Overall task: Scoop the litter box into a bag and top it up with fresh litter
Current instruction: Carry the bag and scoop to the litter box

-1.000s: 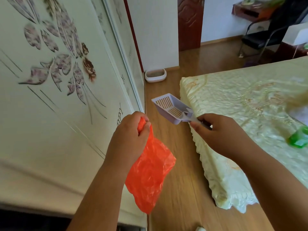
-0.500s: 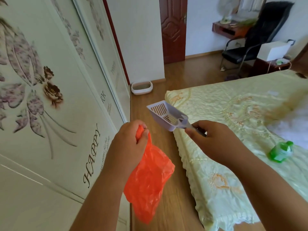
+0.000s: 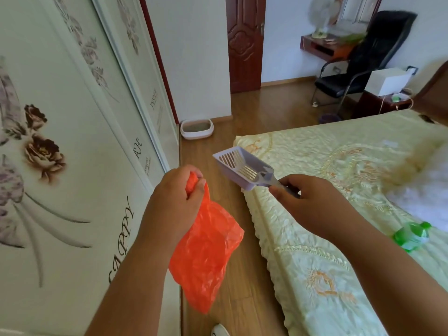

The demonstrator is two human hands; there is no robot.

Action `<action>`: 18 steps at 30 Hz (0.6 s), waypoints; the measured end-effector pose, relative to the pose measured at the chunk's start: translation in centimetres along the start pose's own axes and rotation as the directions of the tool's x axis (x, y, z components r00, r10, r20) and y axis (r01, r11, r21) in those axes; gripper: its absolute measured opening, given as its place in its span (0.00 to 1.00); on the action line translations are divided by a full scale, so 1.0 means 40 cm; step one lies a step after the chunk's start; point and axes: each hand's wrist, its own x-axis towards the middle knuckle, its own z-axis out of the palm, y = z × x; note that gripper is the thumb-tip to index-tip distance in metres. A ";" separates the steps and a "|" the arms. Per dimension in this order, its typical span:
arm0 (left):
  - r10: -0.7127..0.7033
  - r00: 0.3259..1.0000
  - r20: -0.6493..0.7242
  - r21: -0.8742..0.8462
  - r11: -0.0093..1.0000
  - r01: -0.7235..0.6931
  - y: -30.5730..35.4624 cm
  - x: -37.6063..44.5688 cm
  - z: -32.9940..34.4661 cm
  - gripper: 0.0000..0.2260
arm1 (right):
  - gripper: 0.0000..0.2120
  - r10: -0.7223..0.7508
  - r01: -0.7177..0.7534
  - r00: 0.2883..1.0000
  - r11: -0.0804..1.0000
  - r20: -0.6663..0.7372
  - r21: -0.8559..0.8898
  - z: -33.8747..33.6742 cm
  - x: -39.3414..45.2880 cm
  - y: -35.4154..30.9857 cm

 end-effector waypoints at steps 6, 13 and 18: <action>-0.039 0.999 -0.009 -0.023 0.999 0.038 -0.141 0.158 -0.005 0.01 | 0.14 -0.016 0.017 1.000 0.999 0.023 -0.036 0.100 0.185 -0.087; -0.065 0.998 -0.013 -0.013 0.998 0.065 -0.266 0.302 -0.010 0.02 | 0.15 -0.011 0.013 0.998 0.999 0.060 -0.041 0.207 0.319 -0.142; -0.059 0.998 -0.004 -0.020 0.998 0.059 -0.313 0.359 0.003 0.01 | 0.16 0.015 -0.012 0.996 0.999 0.090 -0.038 0.238 0.383 -0.149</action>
